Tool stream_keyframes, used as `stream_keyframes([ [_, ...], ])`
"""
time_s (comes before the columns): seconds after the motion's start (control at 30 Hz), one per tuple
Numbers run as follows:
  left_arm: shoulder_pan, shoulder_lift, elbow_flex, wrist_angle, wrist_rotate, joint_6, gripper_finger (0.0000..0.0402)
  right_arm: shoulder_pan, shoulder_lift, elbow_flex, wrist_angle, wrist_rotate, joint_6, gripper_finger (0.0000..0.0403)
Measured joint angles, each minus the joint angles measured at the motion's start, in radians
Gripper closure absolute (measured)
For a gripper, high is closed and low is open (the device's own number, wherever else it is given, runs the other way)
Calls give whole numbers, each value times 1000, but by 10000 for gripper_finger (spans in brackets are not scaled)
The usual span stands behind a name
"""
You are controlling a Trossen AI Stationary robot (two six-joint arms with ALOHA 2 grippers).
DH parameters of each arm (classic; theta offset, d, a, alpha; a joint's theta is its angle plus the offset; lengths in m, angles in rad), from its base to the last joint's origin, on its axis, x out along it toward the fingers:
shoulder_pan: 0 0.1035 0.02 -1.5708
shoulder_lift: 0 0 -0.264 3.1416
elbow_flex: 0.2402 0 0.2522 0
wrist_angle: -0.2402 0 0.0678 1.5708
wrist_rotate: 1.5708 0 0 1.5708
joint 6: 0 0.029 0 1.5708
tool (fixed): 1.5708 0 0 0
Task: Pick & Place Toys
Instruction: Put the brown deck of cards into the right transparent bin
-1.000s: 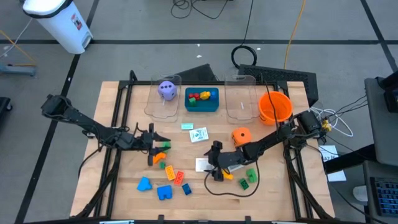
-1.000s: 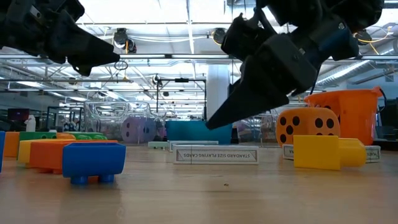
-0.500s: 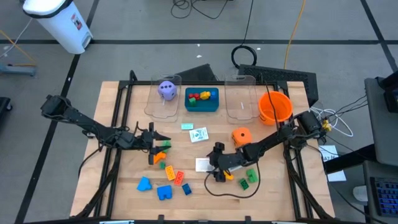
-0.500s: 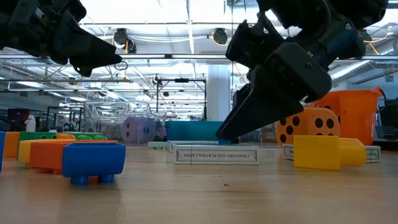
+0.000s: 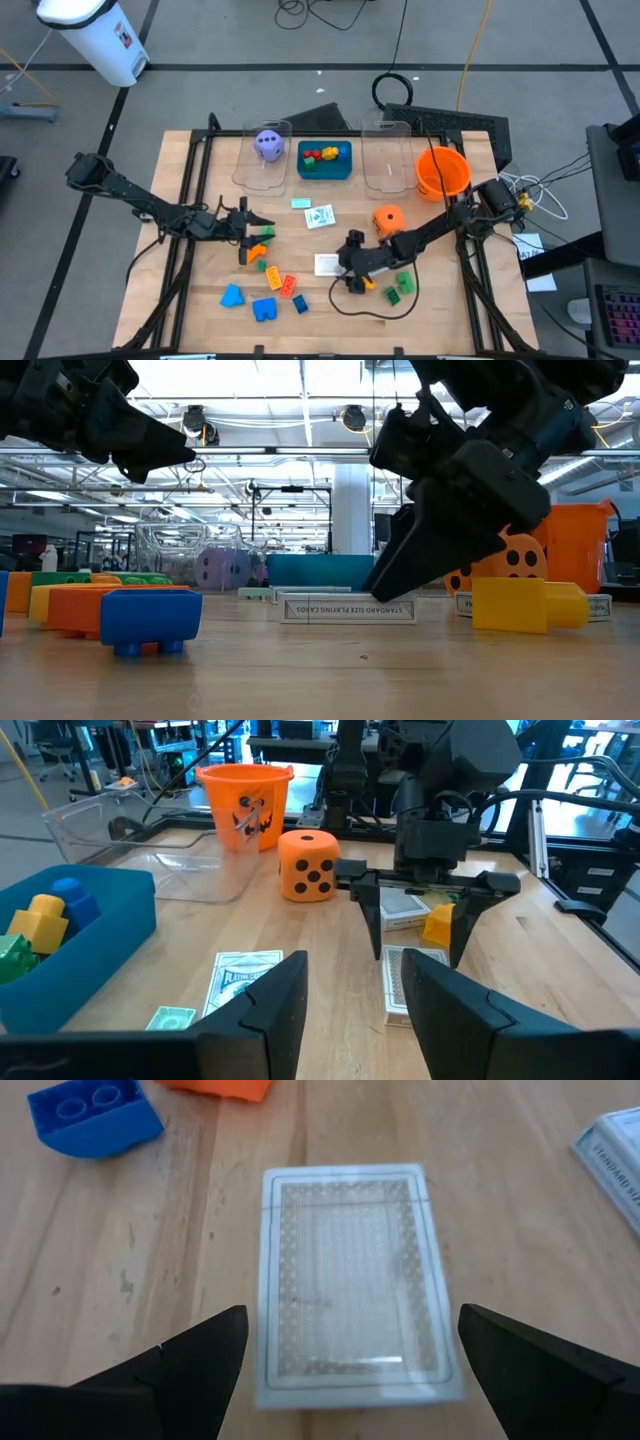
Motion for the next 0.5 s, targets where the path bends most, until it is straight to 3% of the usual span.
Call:
stream_keyframes([
  [0.5, 0, 0, 0, 0, 0, 1, 231, 0, 0, 0, -30, 4, -6, 56],
])
